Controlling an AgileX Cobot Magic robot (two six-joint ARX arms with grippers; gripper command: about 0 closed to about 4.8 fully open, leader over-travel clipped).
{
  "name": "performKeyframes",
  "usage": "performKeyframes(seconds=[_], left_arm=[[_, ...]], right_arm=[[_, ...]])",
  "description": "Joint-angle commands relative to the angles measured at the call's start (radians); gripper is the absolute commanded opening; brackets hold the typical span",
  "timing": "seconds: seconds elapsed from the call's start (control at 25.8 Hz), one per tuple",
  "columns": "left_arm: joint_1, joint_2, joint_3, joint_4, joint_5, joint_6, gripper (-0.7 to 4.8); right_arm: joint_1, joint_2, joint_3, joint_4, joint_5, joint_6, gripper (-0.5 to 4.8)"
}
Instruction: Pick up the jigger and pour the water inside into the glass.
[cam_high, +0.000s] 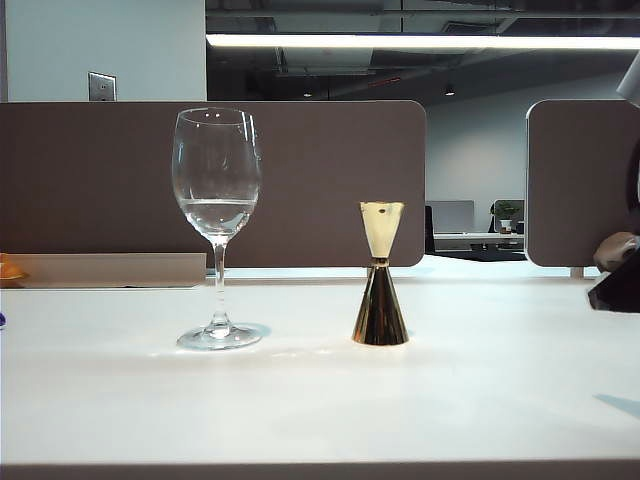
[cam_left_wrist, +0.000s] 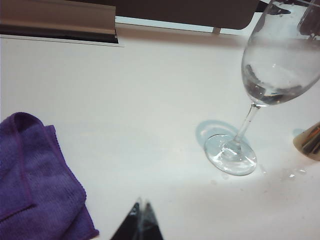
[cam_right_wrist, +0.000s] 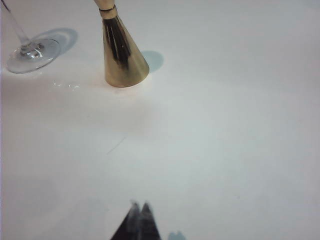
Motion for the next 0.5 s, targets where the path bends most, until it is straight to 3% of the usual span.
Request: performKeyframes(seconds=[0.04,0.15,0.39,0.5], left_arm=[[0.001,0.001,0.001,0.010,0.004,-0.003,-0.06],[0.001,0.001,0.001,0.010,0.003,-0.003,-0.06],[0.001,0.001,0.001,0.010,0.004,-0.002,-0.06],[0.002,0.001,0.001,0.010,0.004,-0.002,-0.06]], right_arm=[[-0.003,-0.003,0.004,0.010,0.001,0.000,-0.05],[-0.049,-0.063,0.003,-0.023,-0.022,0.000,-0.05],[-0.340,-0.331,0.004,-0.097,-0.060,-0.005,-0.05],[-0.439,-0.414,0.004,-0.133,-0.059,-0.008,-0.05]])
